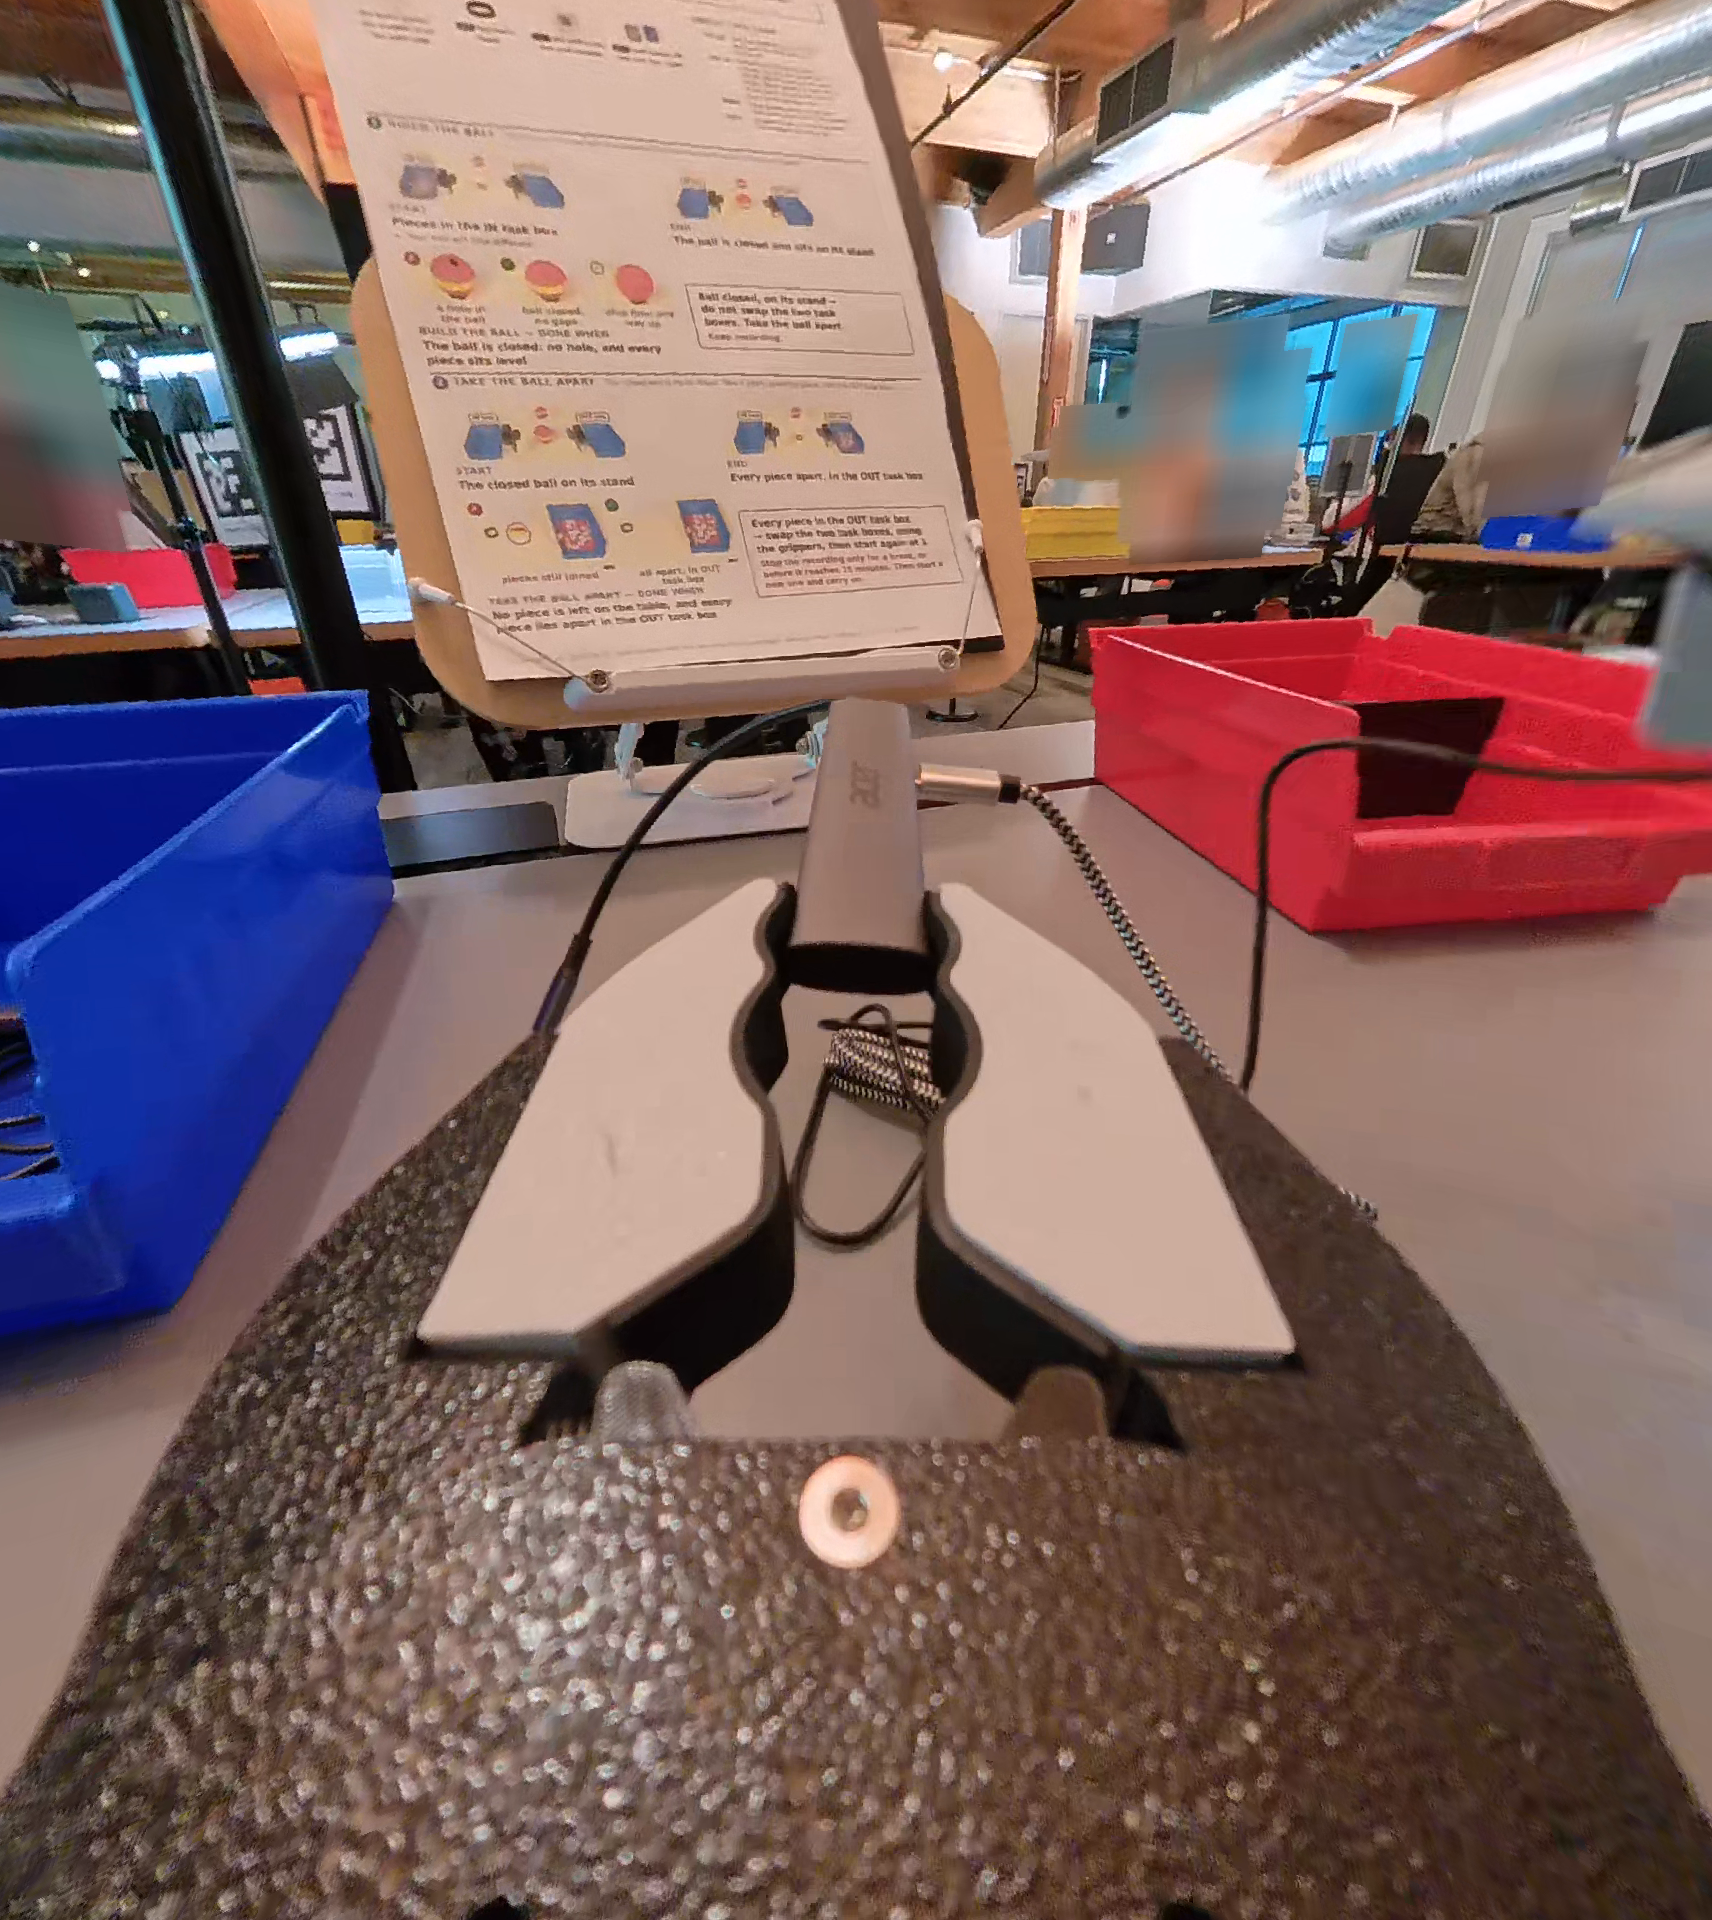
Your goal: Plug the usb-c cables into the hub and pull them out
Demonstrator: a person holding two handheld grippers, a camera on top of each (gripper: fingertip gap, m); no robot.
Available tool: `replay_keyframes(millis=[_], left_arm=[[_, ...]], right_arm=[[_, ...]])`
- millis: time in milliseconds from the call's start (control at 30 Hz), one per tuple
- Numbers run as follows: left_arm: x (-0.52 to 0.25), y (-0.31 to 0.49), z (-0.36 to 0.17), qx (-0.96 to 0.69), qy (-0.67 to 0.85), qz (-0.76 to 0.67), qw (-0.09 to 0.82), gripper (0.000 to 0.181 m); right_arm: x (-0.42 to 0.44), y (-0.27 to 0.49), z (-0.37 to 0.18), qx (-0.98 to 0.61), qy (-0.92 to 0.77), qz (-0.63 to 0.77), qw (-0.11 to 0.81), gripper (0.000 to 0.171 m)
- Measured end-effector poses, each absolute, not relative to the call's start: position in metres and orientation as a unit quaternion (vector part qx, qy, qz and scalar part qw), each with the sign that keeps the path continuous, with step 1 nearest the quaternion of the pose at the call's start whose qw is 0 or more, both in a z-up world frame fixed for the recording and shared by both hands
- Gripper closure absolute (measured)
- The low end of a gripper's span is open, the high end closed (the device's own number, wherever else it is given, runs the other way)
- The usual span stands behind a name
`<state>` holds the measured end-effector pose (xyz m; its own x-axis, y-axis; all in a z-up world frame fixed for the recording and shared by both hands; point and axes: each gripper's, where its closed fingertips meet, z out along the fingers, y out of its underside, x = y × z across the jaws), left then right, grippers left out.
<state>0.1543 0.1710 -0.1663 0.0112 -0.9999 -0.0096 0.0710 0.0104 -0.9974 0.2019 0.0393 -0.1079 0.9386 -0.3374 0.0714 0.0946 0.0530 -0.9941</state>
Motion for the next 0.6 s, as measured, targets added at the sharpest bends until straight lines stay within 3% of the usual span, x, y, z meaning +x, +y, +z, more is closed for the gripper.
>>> replay_keyframes(millis=[33, 267, 600], left_arm=[[0.154, 0.174, -0.166, -0.488, 0.474, -0.518, 0.518, 0.158], [0.154, 0.176, -0.166, -0.493, 0.471, -0.527, 0.508, 0.158], [0.153, 0.187, -0.165, -0.513, 0.441, -0.543, 0.497, 0.158]], right_arm=[[0.212, 0.026, -0.088, -0.66, 0.09, -0.159, 0.729, 0.161], [0.312, -0.034, -0.026, -0.73, 0.091, -0.189, 0.65, 0.161], [0.403, -0.111, 0.057, -0.659, 0.155, -0.381, 0.63, 0.161]])
